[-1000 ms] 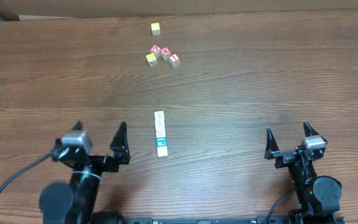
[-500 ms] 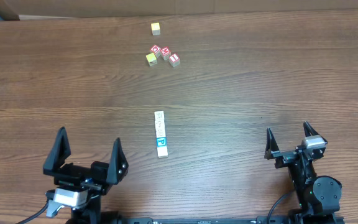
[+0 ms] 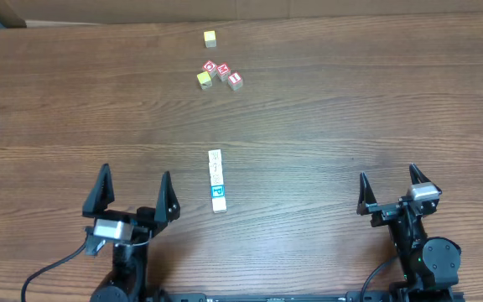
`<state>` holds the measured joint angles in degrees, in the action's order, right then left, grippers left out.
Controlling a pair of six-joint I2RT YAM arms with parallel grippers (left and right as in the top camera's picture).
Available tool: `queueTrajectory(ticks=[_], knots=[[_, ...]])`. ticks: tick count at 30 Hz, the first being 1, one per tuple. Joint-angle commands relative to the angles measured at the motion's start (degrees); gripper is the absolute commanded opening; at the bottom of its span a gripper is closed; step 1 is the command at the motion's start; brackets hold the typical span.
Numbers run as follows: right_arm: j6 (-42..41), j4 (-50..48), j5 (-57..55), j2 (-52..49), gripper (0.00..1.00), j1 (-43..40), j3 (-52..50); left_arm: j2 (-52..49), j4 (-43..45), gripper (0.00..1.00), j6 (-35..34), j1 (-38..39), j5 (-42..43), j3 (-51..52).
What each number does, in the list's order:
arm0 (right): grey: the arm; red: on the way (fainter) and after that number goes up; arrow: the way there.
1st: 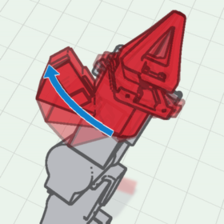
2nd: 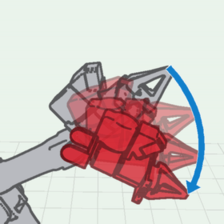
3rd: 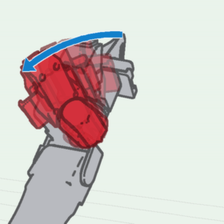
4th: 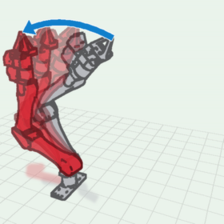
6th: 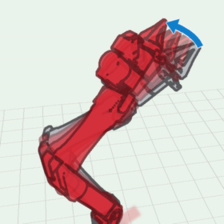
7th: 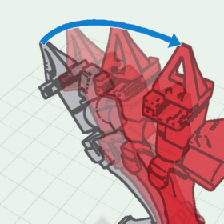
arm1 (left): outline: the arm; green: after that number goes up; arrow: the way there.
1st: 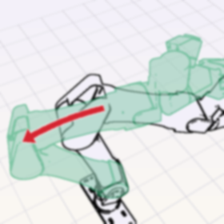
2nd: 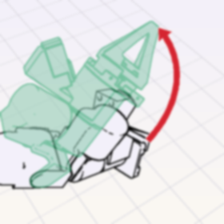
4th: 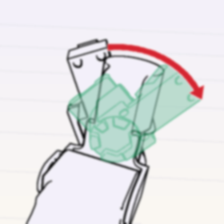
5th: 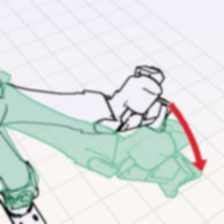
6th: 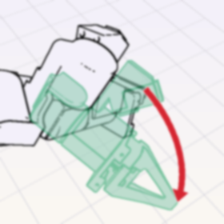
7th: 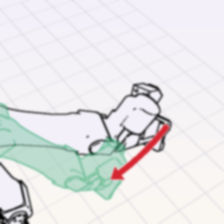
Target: Flip 5 blocks
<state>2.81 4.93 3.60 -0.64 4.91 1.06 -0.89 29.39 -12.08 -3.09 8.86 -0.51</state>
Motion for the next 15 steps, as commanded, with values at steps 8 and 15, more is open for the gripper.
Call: queueTrajectory(ticks=[8, 15], knots=[[0.2, -0.3, -0.5, 0.4, 1.0, -0.2, -0.6, 0.7, -22.1, 1.0, -1.2, 0.2, -5.0, 0.2], [0.2, -0.3, -0.5, 0.4, 1.0, -0.2, -0.6, 0.7, -33.4, 1.0, -1.2, 1.4, -8.2, 0.2]])
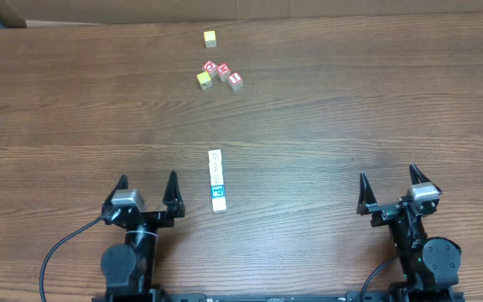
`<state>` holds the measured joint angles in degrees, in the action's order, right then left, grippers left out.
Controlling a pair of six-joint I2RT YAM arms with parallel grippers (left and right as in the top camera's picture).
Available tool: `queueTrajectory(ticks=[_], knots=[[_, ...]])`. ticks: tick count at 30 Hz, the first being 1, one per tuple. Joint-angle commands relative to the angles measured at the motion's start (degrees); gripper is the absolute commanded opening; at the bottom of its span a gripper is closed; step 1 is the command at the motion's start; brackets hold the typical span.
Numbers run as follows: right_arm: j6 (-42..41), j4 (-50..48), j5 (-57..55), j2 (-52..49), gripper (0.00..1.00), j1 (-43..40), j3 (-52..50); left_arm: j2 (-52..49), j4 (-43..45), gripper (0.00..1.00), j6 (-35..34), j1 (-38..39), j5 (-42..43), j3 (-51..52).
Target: Flip 5 blocks
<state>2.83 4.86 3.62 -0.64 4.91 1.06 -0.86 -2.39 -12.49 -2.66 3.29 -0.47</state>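
A short row of pale blocks (216, 179) lies end to end at the table's middle; the one with a blue mark (218, 193) is near its front end. Far back sits a cluster of red-lettered blocks (223, 71) with a yellow block (203, 80) beside it, and a lone yellow block (210, 38) lies behind them. My left gripper (148, 186) stands open at the front left, just left of the row, holding nothing. At the front right, my right gripper (388, 178) is open and empty, well away from all the blocks.
The wooden table (350, 101) reaches a cardboard wall at the back edge (141, 8). A black cable (61, 252) loops from the left arm's base toward the front left corner.
My left gripper has shifted to the right and a little toward the row, and its jaws look narrower but still open. The right gripper and all the blocks are where they were.
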Motion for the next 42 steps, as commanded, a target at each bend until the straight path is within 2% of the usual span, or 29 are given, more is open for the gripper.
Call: queueTrajectory(ticks=[1, 42], knots=[[0.2, -0.2, -0.5, 0.4, 1.0, -0.2, -0.6, 0.7, -2.1, 1.0, -0.7, 1.2, -3.0, 0.2], [0.2, -0.2, -0.5, 0.4, 1.0, -0.2, -0.6, 0.6, -2.1, 1.0, 0.3, 1.2, -3.3, 0.2]])
